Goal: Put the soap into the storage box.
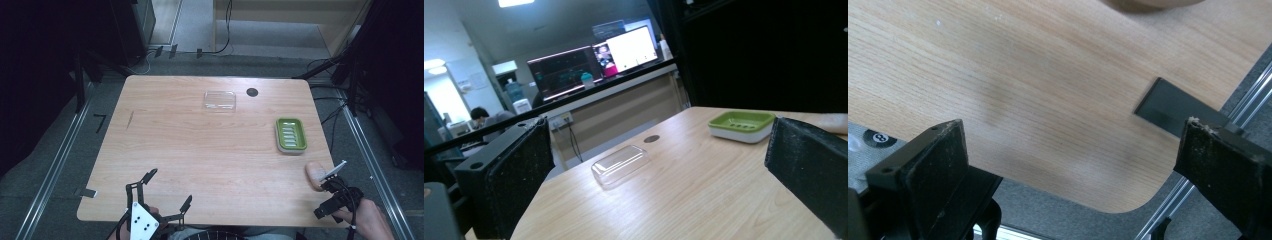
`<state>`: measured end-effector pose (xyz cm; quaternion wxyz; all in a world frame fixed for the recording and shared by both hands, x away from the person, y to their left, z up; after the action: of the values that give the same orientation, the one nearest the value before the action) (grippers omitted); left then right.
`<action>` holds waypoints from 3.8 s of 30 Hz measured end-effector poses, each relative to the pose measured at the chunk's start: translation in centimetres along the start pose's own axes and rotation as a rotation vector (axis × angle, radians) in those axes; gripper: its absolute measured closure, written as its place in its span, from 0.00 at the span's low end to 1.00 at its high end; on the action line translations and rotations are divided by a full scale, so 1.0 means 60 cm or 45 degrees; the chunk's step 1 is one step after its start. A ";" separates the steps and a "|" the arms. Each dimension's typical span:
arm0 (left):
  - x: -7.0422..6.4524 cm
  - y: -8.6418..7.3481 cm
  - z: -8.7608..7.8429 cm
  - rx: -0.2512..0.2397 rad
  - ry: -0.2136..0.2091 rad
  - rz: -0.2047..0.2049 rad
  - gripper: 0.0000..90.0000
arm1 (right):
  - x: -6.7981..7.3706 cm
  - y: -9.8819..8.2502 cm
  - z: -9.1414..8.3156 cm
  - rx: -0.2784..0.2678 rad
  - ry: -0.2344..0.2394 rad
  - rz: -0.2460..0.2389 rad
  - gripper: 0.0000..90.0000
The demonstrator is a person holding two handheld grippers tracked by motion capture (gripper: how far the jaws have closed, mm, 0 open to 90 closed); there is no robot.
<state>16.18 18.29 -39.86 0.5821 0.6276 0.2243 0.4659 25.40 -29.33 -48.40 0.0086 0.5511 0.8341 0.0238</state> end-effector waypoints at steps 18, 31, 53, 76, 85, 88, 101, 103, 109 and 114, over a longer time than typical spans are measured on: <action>-0.002 -0.001 0.007 0.000 -0.026 0.004 0.00 | -0.003 0.028 -0.023 -0.023 -0.022 -0.017 0.01; -0.001 -0.002 0.007 0.000 -0.019 0.000 0.00 | -0.012 0.060 -0.029 -0.027 -0.004 -0.014 0.01; -0.001 -0.002 0.006 -0.003 -0.015 -0.005 0.00 | -0.036 0.103 -0.025 -0.064 0.030 0.050 0.00; -0.001 -0.002 0.006 0.000 -0.016 -0.003 0.00 | -0.064 0.142 0.006 -0.093 0.098 0.156 0.05; 0.000 -0.002 0.006 -0.001 -0.012 -0.005 0.00 | -0.066 0.146 0.009 -0.132 0.102 0.185 0.16; 0.000 -0.002 0.006 -0.003 -0.013 -0.005 0.00 | -0.070 0.145 0.010 -0.142 0.098 0.204 0.20; 0.000 -0.002 0.005 -0.003 -0.012 -0.006 0.00 | -0.062 0.148 0.020 -0.117 0.026 0.228 0.34; 0.001 -0.002 0.005 -0.003 -0.012 -0.006 0.00 | -0.062 0.149 0.020 -0.118 0.021 0.223 0.35; 0.001 -0.002 0.005 -0.003 -0.012 -0.007 0.00 | -0.060 0.149 0.020 -0.122 0.010 0.221 0.36; 0.001 -0.002 0.005 -0.004 -0.013 -0.006 0.00 | -0.057 0.148 0.020 -0.124 -0.005 0.216 0.37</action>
<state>16.47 18.20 -39.91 0.5852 0.6286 0.2220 0.4616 34.96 -28.98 -49.21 0.0350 0.6188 0.7822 0.0640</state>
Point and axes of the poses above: each handheld gripper's, and its own axes: z roughly forward along the jaws, y roughly out of its top, x roughly to its left, the point moved 2 cm from there along z, roughly forward along the jaws, and after that the axes turned 5 degrees about -x, right-handed, at the moved point
